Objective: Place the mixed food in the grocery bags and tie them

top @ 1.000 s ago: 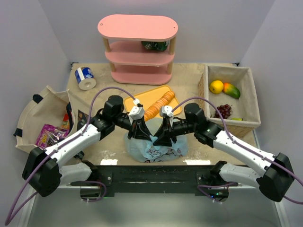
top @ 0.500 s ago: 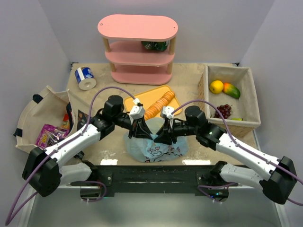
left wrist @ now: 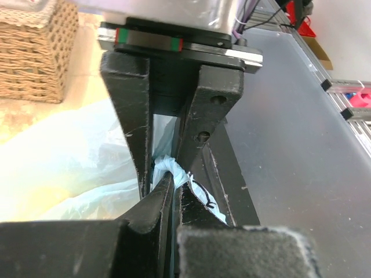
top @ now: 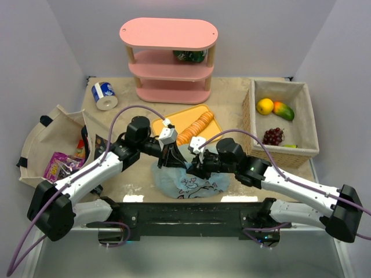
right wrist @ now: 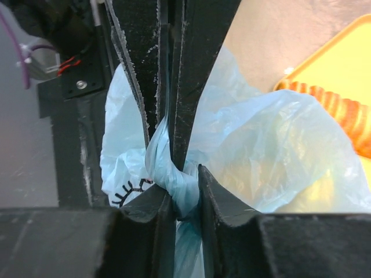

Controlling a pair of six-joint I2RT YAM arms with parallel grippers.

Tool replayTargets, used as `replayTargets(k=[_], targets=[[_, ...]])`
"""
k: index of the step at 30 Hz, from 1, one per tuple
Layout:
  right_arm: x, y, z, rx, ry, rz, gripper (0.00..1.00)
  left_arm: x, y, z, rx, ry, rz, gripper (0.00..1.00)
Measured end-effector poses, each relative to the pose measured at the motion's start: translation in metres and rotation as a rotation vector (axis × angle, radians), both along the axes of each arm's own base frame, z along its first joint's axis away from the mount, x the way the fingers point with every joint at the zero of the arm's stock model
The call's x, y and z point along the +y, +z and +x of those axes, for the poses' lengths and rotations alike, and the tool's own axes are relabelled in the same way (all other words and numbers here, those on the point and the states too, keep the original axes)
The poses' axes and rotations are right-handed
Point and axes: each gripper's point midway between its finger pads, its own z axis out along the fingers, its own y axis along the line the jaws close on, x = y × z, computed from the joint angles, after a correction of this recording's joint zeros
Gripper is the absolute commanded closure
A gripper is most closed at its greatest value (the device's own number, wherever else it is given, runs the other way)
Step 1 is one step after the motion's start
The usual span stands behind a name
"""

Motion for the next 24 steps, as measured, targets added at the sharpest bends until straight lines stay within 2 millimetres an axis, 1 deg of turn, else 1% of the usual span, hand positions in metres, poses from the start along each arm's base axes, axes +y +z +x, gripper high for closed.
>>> replayTargets(k=[2, 3, 5, 7, 8, 9, 12, 17, 20, 24], targets=[[-0.002, 0.001, 0.004, -0.022, -0.03, -0.004, 0.87, 0.0, 0.001, 0.003, -0.009, 0.011, -0.003, 1.0], [-0.003, 0.003, 0.006, -0.036, -0.047, -0.006, 0.91, -0.001, 0.001, 0.004, -0.017, 0.017, -0.005, 1.0], [-0.007, 0.005, 0.011, -0.064, -0.084, -0.008, 0.93, -0.002, 0.003, 0.007, -0.032, 0.027, -0.012, 1.0], [-0.01, 0.009, 0.015, -0.095, -0.124, -0.012, 0.96, -0.003, 0.004, 0.01, -0.048, 0.041, -0.018, 1.0], [-0.011, 0.009, 0.017, -0.106, -0.139, -0.015, 0.99, -0.003, 0.005, 0.012, -0.054, 0.048, -0.019, 1.0], [-0.013, 0.01, 0.02, -0.123, -0.163, -0.021, 1.0, -0.004, 0.006, 0.013, -0.06, 0.057, -0.021, 1.0], [-0.016, 0.011, 0.029, -0.163, -0.234, -0.039, 1.0, -0.005, 0.006, 0.021, -0.065, 0.098, -0.017, 1.0], [-0.025, 0.016, 0.051, -0.243, -0.406, -0.044, 1.0, -0.009, 0.008, 0.037, -0.054, 0.197, -0.008, 1.0], [-0.031, 0.018, 0.063, -0.275, -0.508, -0.039, 1.0, -0.012, 0.009, 0.048, -0.017, 0.253, -0.008, 1.0], [-0.036, 0.025, 0.079, -0.315, -0.632, -0.001, 1.0, -0.016, 0.013, 0.059, 0.047, 0.334, -0.039, 1.0]])
